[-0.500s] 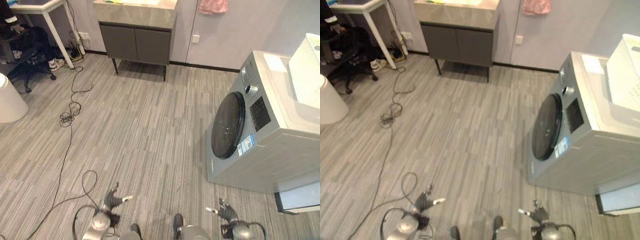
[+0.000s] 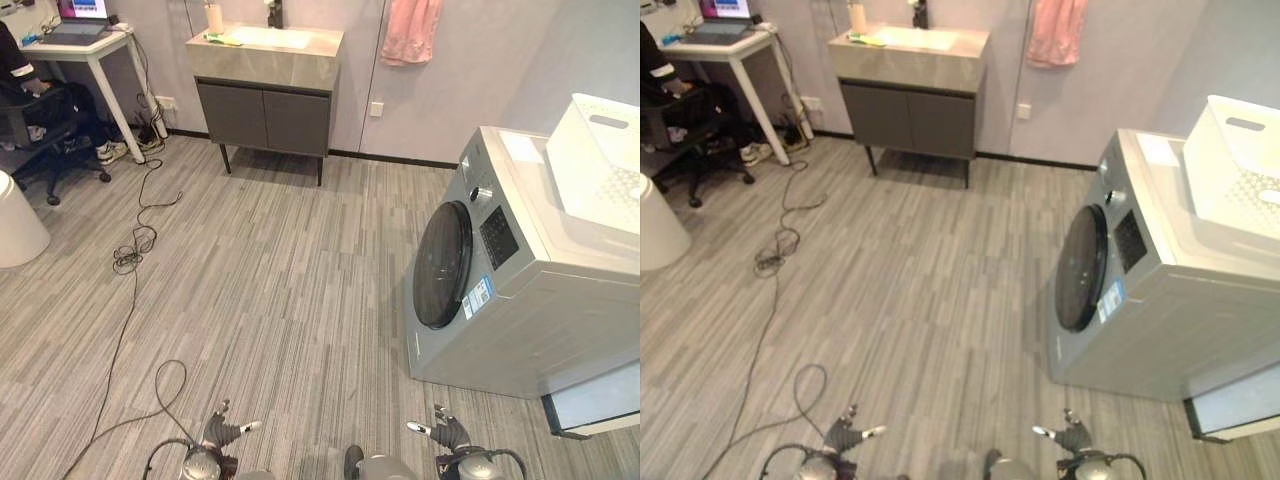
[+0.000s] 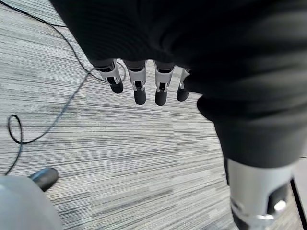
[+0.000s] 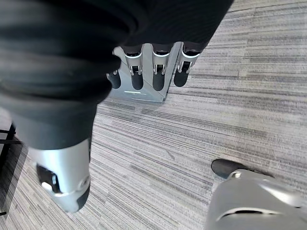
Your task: Put brush and paste in cup on sink, flatten towel.
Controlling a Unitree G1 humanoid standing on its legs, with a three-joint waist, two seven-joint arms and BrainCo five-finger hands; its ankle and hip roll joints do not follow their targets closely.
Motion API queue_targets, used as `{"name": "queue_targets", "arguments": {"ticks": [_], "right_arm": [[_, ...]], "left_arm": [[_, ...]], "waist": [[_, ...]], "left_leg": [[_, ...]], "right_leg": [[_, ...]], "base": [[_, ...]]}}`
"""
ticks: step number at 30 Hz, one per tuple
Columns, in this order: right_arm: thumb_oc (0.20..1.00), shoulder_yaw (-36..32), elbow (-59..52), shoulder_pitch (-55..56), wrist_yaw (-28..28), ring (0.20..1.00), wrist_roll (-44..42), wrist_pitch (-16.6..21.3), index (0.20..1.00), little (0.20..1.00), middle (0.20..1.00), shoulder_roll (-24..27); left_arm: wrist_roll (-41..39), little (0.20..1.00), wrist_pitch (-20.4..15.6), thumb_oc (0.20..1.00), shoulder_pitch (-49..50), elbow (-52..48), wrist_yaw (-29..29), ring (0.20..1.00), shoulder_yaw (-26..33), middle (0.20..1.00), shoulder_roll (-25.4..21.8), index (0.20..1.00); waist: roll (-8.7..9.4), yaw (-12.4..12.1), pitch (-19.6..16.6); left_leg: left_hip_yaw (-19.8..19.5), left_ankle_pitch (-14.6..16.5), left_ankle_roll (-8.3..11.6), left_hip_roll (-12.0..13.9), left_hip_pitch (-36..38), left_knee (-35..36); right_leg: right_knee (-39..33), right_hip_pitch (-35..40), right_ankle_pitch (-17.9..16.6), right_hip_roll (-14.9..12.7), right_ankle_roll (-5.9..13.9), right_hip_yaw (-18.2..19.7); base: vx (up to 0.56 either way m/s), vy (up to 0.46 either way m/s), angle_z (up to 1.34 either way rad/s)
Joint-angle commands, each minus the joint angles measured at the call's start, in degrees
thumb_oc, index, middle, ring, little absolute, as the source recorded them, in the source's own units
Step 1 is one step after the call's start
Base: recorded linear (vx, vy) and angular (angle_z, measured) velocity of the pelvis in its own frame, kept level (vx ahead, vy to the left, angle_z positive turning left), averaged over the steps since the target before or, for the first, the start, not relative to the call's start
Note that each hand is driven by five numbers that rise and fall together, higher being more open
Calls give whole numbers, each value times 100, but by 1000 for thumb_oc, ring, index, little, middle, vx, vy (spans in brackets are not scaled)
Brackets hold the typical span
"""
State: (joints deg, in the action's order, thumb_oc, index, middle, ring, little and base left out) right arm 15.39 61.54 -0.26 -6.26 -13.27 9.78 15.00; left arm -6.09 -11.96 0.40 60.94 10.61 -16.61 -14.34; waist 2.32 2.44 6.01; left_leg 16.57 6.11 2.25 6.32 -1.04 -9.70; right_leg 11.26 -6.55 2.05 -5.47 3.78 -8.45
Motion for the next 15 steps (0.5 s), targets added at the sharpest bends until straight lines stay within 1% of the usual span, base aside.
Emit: {"name": "queue_targets", "arguments": {"ticks": [1,2,3,4,5,6,7,8,9,10,11,12,13,14,15], "right_arm": [[1000,46,-121,-361,-97,1000,-38,122,1000,1000,1000,68],[1000,45,-72,-379,-108,1000,-19,111,1000,1000,1000,50],[1000,183,-108,-474,-215,1000,454,-3,1000,1000,1000,129],[1000,184,-111,-472,-215,1000,456,-5,1000,1000,1000,129],[1000,258,-389,-478,-255,1000,662,-27,1000,1000,1000,201],[1000,303,-663,-473,-254,1000,774,-19,1000,1000,1000,281],[1000,327,-921,-459,-256,1000,811,-33,1000,1000,1000,339],[1000,337,-1227,-426,-271,1000,847,-28,1000,1000,1000,402],[1000,303,-1330,-402,-263,1000,777,-26,1000,1000,1000,402],[1000,198,-1367,-370,-224,1000,358,13,1000,1000,1000,319],[1000,198,-1367,-369,-224,1000,358,13,1000,1000,1000,320],[1000,99,-1583,-323,-160,1000,-54,55,1000,1000,1000,295],[1000,121,-1817,-290,-168,1000,-2,40,1000,1000,1000,340],[1000,135,-2131,-293,-177,1000,1,72,1000,1000,1000,440],[1000,107,-2220,-297,-175,1000,-67,88,1000,1000,1000,449]], "left_arm": [[318,1000,-141,1000,-213,-131,35,1000,-119,1000,-37,1000],[354,1000,-122,1000,-229,-84,42,1000,-132,1000,-27,1000],[421,1000,-74,1000,-246,-58,36,1000,-140,1000,-57,1000],[421,1000,-72,1000,-245,-60,36,1000,-140,1000,-57,1000],[461,1000,-66,1000,-243,-146,51,1000,-135,1000,-113,1000],[496,1000,-74,1000,-248,-252,56,1000,-134,1000,-176,1000],[544,1000,-68,1000,-271,-265,67,1000,-145,1000,-209,1000],[610,1000,-40,1000,-286,-344,58,1000,-166,1000,-277,1000],[633,1000,-20,1000,-299,-343,42,1000,-149,1000,-293,1000],[625,1000,-3,1000,-335,-226,45,1000,-132,1000,-279,1000],[625,1000,-3,1000,-335,-226,45,1000,-133,1000,-278,1000],[468,1000,22,1000,-325,-139,69,1000,-30,1000,-255,1000],[381,1000,24,1000,-320,-198,78,1000,12,1000,-253,1000],[340,1000,-3,1000,-396,-167,99,1000,41,1000,-220,1000],[376,1000,2,1000,-460,-183,111,1000,37,1000,-217,1000]], "waist": [[-85,11,142],[-109,0,143],[-212,-42,161],[-210,-43,154],[-225,-36,217],[-229,0,300],[-227,50,372],[-241,104,483],[-269,120,523],[-292,206,568],[-294,204,565],[-306,290,591],[-306,317,586],[-301,473,632],[-253,561,633]], "left_leg": [[145,-79,-90,-257,123,6],[129,-121,-97,-310,123,103],[106,-191,-194,-464,189,438],[109,-195,-196,-469,186,446],[79,-202,-265,-533,235,531],[56,-203,-354,-624,279,610],[25,-219,-400,-685,318,655],[0,-221,-438,-704,391,712],[-1,-204,-453,-705,433,744],[15,-176,-445,-707,509,804],[16,-176,-445,-705,506,804],[22,-157,-423,-754,604,872],[35,-116,-409,-784,609,906],[0,61,-340,-871,777,935],[-13,134,-291,-943,900,968]], "right_leg": [[-188,313,-110,-139,348,81],[-249,327,-142,-164,373,85],[33,144,-186,-251,464,98],[46,130,-180,-255,466,102],[451,-34,-276,-312,520,162],[938,-273,-560,-405,577,267],[1258,-434,-774,-429,594,388],[1584,-625,-835,-380,562,481],[1707,-775,-868,-315,548,524],[1684,-989,-764,-161,521,563],[1681,-992,-767,-159,521,564],[1448,-1175,-683,-41,504,558],[1154,-1250,-729,-80,510,514],[38,-1412,-969,-234,572,451],[-390,-1604,-1182,-276,627,553]], "base": [[32,100,2],[91,275,1],[68,221,-2],[80,241,-4],[24,141,-4],[52,197,-3],[58,186,0],[117,152,7],[173,122,5],[147,69,4],[220,53,-7],[209,33,1],[439,12,1],[447,-40,6],[544,-82,10]]}}
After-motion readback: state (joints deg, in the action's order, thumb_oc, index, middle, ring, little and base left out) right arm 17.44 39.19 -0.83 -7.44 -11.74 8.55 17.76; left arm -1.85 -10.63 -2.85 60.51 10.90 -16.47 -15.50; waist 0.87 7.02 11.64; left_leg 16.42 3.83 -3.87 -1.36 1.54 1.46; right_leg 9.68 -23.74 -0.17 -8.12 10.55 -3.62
